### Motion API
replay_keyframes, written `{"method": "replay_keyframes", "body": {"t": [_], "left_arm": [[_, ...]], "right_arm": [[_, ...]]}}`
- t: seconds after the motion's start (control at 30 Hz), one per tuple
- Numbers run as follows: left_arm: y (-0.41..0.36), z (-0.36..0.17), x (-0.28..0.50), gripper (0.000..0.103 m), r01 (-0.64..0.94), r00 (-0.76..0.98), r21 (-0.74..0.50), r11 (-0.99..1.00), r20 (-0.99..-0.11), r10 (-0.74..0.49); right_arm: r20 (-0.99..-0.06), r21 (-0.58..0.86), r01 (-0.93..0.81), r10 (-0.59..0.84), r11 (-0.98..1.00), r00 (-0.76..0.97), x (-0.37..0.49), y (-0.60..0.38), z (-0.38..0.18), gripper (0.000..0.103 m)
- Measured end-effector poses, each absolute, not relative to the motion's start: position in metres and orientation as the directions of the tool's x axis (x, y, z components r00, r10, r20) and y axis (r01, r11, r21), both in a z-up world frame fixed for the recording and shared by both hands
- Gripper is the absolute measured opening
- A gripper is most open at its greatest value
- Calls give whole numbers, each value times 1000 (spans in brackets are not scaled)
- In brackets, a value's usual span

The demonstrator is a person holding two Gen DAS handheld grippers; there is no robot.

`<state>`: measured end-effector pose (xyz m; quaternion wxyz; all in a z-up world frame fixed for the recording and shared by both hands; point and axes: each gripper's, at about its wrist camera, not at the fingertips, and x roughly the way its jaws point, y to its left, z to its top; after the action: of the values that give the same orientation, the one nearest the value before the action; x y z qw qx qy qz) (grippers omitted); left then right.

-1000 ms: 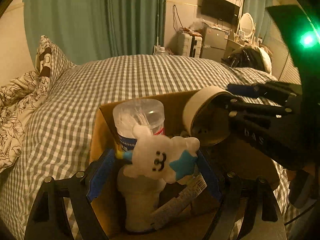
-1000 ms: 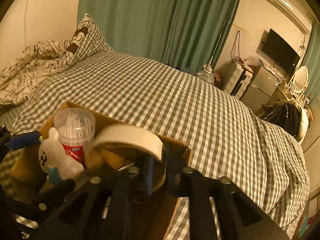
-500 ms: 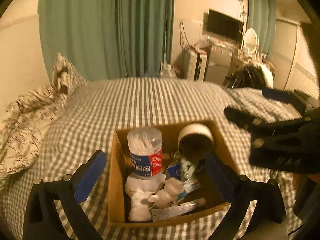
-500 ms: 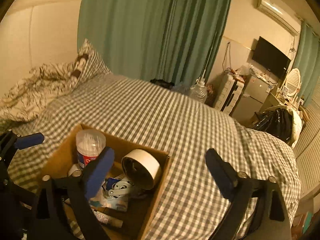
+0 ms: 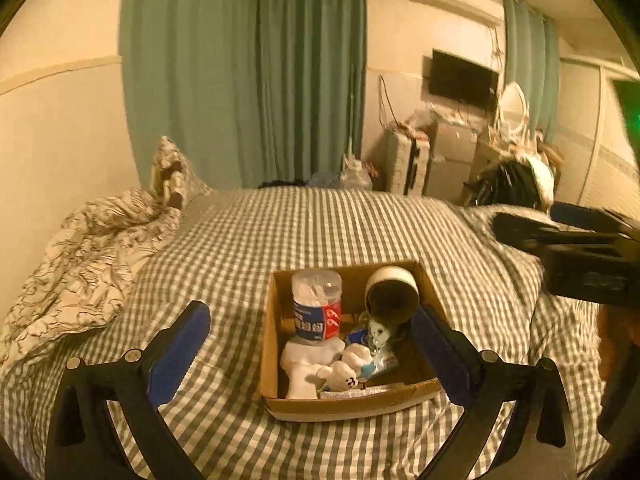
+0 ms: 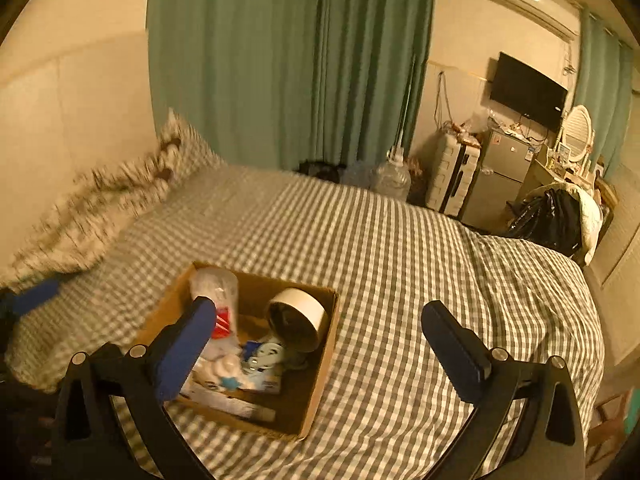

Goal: Organize objects

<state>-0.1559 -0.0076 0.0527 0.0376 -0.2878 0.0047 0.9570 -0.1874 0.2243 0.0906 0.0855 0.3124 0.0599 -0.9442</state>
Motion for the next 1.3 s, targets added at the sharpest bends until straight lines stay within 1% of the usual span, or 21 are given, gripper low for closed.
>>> {"method": "replay_keyframes", "body": {"t": [0.1, 0.2, 0.27, 0.33, 0.4, 0.47, 0.57, 0.63, 0.7, 0.87, 1.03, 1.13, 1.2, 1.3], "left_arm": [[-13, 70, -137, 103, -48, -871, -38, -998, -488, 61], [-15, 83, -112, 103, -37, -914, -61, -997, -401, 59], [-14, 86, -101, 103, -50, -928, -60, -997, -366, 69], [-11, 84, -86, 103, -39, -943, -46, -998, -329, 53], [-7, 78, -77, 103, -45, -944, -30, -999, -327, 52], [-5, 69, -71, 103, -51, -937, -7, -999, -347, 50], [-5, 55, -67, 103, -48, -925, 8, -999, -378, 41], [-5, 48, -66, 103, -54, -923, -1, -999, -383, 51], [-5, 45, -66, 103, -53, -922, -6, -999, -385, 51], [6, 45, -61, 103, -89, -927, 3, -996, -367, 82], [7, 46, -58, 103, -89, -926, 0, -996, -368, 83], [3, 45, -57, 103, -78, -929, -30, -997, -360, 83], [1, 45, -57, 103, -81, -925, -45, -996, -369, 92], [1, 44, -58, 103, -76, -924, -43, -996, -374, 86]], "right_arm": [[-537, -46, 178, -126, -983, -834, -158, 237, 110, 103], [-447, -29, 143, -115, -989, -887, -116, 253, 125, 103], [-401, -11, 124, -109, -992, -910, -94, 262, 127, 103], [-357, -1, 101, -95, -995, -929, -72, 269, 124, 103], [-304, 7, 76, -74, -997, -950, -50, 276, 116, 103], [-279, 21, 63, -66, -998, -958, -37, 280, 107, 103], [-285, 31, 75, -81, -997, -955, -28, 285, 89, 103], [-302, 10, 64, -64, -998, -951, -29, 286, 79, 103], [-294, -16, 58, -50, -998, -954, -29, 285, 71, 103], [-300, 16, 102, -102, -995, -949, -32, 283, 64, 103], [-301, -15, 80, -72, -997, -951, -35, 280, 61, 103], [-306, -5, 74, -69, -997, -950, -34, 283, 61, 103], [-309, 4, 70, -68, -998, -949, -35, 285, 63, 103], [-310, 27, 71, -76, -997, -948, -35, 287, 64, 103]]}}
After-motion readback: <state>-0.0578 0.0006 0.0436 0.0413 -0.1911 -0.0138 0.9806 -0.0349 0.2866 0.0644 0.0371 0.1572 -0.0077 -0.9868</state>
